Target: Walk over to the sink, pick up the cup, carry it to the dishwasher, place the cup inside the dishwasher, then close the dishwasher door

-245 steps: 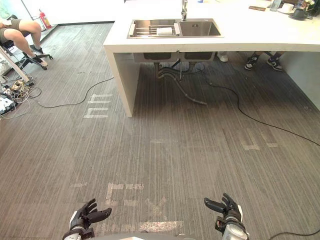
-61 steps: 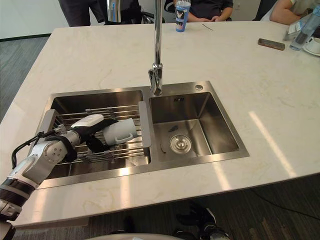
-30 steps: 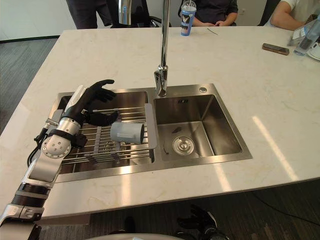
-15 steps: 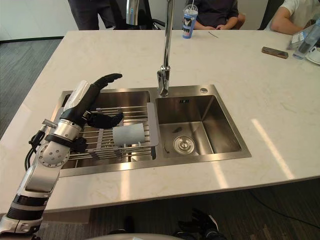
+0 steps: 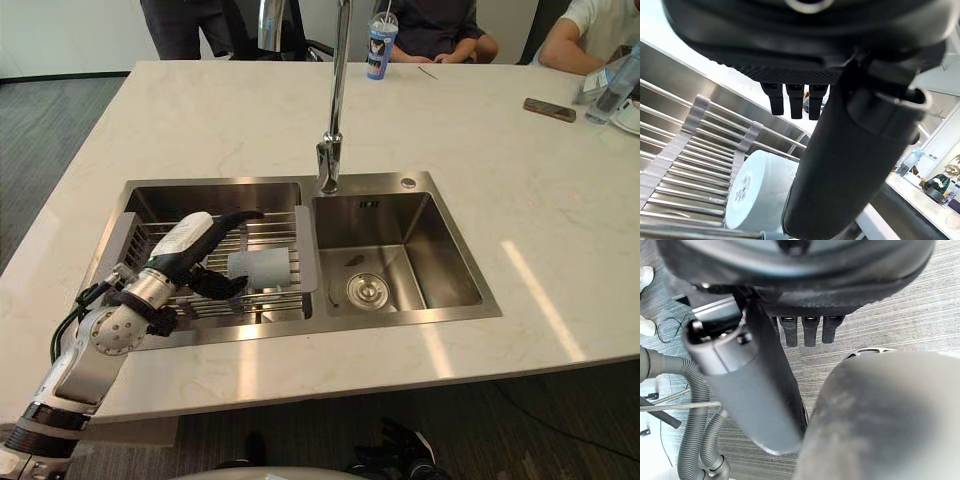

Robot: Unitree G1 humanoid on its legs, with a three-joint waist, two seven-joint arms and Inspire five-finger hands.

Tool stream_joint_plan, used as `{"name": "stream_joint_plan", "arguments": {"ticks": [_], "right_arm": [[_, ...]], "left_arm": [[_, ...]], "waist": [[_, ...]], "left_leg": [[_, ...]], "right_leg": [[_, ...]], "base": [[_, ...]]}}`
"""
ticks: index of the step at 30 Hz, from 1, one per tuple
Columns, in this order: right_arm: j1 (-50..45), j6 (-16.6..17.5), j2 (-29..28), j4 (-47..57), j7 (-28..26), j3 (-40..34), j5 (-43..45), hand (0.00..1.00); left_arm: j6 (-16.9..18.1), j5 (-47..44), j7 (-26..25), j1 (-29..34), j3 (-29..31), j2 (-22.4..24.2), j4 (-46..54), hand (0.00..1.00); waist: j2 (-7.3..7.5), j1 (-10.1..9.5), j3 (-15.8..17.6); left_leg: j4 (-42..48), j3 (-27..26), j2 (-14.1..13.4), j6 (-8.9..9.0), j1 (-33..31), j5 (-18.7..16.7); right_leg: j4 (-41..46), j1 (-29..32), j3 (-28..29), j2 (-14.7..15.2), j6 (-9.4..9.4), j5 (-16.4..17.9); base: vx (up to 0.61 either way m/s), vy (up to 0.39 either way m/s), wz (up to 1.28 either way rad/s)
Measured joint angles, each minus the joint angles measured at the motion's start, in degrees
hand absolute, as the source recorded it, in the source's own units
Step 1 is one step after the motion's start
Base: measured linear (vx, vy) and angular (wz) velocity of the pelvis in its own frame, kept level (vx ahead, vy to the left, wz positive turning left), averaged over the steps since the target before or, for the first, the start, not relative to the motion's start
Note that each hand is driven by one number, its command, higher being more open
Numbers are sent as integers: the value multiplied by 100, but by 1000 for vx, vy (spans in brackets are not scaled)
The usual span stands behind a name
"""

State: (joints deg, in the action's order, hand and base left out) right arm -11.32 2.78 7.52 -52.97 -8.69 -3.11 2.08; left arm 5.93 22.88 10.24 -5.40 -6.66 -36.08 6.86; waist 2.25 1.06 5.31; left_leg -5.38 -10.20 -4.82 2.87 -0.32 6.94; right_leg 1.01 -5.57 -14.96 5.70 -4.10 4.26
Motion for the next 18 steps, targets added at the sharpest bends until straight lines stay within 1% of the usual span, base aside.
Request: {"name": "stream_joint_plan", "arguments": {"ticks": [6,13,17,18], "right_arm": [[8,-1,-1,11,0,9,-4,90],[22,-5,-4,12,0,9,-14,90],[67,-8,-12,25,-2,11,-55,90],[81,-9,-24,53,-2,10,-72,90]], "left_arm": [[-57,208,1,-36,-111,69,-121,90],[-175,420,-1,-479,-354,154,-565,90],[-229,556,2,-768,-607,155,-929,90],[-243,643,28,-825,-633,153,-1046,90]], "waist": [[1,4,0],[4,14,2],[5,79,4],[4,142,6]], "left_leg": [[-1,8,2,8,-18,-7],[-1,18,4,12,-38,-11],[-1,15,3,13,-89,-12],[0,12,4,14,-108,-13]], "right_leg": [[-29,0,-29,0,-1,0],[-51,2,-45,-1,-2,0],[-52,56,-41,-1,-6,-2],[-51,73,-39,-1,-11,-6]], "base": [[0,0,0],[0,0,0],[0,0,0],[0,0,0]]}}
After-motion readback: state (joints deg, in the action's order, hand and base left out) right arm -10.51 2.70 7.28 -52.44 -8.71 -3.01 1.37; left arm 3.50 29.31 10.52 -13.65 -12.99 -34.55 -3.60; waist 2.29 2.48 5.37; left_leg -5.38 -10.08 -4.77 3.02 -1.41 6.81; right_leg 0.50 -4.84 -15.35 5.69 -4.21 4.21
